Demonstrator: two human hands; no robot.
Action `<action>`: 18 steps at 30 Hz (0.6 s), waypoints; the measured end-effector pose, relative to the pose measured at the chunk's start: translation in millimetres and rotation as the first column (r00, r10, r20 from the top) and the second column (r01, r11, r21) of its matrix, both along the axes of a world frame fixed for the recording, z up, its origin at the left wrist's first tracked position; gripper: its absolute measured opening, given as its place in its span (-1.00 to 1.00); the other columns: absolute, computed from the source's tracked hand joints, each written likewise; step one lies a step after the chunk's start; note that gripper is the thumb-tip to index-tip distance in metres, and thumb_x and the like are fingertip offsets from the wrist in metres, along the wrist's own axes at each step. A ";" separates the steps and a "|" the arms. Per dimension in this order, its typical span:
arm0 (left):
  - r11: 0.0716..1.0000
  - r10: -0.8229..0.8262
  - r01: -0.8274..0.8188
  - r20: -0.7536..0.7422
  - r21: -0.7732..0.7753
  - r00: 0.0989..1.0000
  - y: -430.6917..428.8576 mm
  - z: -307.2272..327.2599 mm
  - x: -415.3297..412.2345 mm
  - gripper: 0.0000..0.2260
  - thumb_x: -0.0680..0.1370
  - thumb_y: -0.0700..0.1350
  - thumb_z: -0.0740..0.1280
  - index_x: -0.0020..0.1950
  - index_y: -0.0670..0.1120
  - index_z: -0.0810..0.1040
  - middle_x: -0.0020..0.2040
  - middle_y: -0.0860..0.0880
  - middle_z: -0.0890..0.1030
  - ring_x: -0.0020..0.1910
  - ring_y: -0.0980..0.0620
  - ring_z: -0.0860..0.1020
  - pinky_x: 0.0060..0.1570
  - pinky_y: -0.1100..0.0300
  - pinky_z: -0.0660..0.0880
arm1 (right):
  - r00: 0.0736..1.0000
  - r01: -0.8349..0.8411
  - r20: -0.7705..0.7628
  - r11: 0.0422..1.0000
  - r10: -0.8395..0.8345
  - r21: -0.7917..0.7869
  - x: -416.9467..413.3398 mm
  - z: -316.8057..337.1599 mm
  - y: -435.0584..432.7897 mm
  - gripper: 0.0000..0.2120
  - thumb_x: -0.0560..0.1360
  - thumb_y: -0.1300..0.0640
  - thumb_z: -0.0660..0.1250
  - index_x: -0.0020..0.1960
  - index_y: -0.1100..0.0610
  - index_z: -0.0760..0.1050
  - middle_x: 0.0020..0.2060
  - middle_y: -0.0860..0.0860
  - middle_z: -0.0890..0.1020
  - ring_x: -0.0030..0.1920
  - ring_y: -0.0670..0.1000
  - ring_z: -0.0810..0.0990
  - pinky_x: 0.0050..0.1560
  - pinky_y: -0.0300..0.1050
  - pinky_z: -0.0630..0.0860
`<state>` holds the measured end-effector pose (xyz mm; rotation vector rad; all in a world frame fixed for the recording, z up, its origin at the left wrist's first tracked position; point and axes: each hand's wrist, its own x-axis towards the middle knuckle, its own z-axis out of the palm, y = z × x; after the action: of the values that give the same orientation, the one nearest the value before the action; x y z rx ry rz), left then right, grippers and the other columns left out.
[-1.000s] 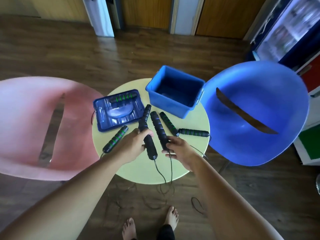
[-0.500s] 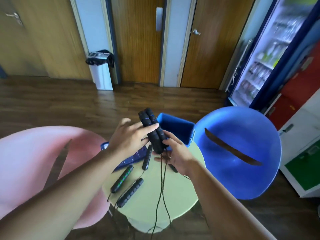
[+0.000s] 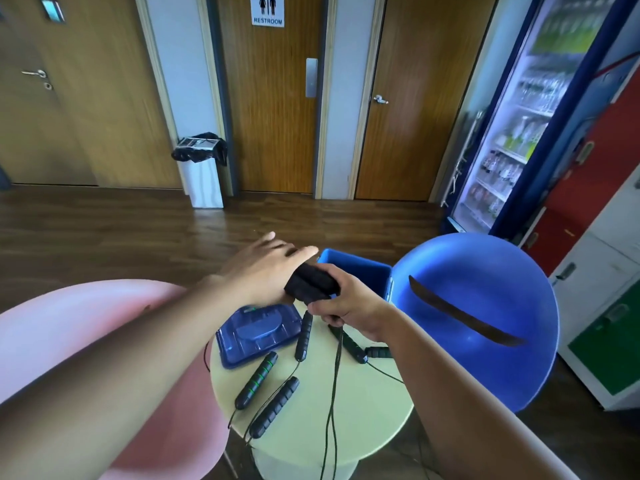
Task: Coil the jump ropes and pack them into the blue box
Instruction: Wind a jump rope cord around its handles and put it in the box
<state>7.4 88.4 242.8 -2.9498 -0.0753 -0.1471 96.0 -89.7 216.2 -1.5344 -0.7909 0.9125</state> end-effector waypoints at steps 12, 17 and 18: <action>0.445 0.528 -0.223 0.053 -0.867 0.848 5.0 18.8 14.1 -0.67 0.25 0.18 0.36 -0.35 -0.09 0.50 -0.49 0.03 0.51 -0.43 -0.06 0.48 -0.32 0.14 0.36 | 0.881 0.335 0.278 0.919 -0.383 0.207 9.8 25.3 9.9 -0.86 0.67 0.06 0.21 0.04 0.10 0.47 -0.33 0.04 0.54 -0.42 -0.02 0.50 -0.35 -0.15 0.49; -0.235 0.578 0.049 -0.099 -0.971 0.810 -4.4 54.6 22.6 -0.88 0.44 -0.07 0.41 -0.20 -0.10 0.55 -0.34 -0.05 0.53 -0.38 -0.01 0.49 -0.26 0.11 0.45 | 0.862 0.422 0.233 0.892 -0.450 0.162 13.7 18.3 12.7 -0.72 0.68 0.01 0.13 -0.04 0.16 0.50 -0.40 0.04 0.31 -0.49 -0.03 0.25 -0.47 -0.15 0.21; -0.308 0.574 0.084 -0.115 -0.948 0.811 -6.1 60.3 24.7 -0.89 0.44 -0.08 0.41 -0.16 -0.11 0.54 -0.32 -0.06 0.52 -0.35 -0.02 0.49 -0.25 0.11 0.47 | 0.861 0.414 0.251 0.897 -0.442 0.158 12.6 17.8 14.1 -0.71 0.68 -0.01 0.13 -0.06 0.13 0.50 -0.41 0.03 0.31 -0.48 -0.03 0.24 -0.45 -0.12 0.19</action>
<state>32.1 82.3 303.2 -4.0844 -1.9936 -1.3354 108.6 -75.5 233.9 -1.6826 -0.6401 0.3229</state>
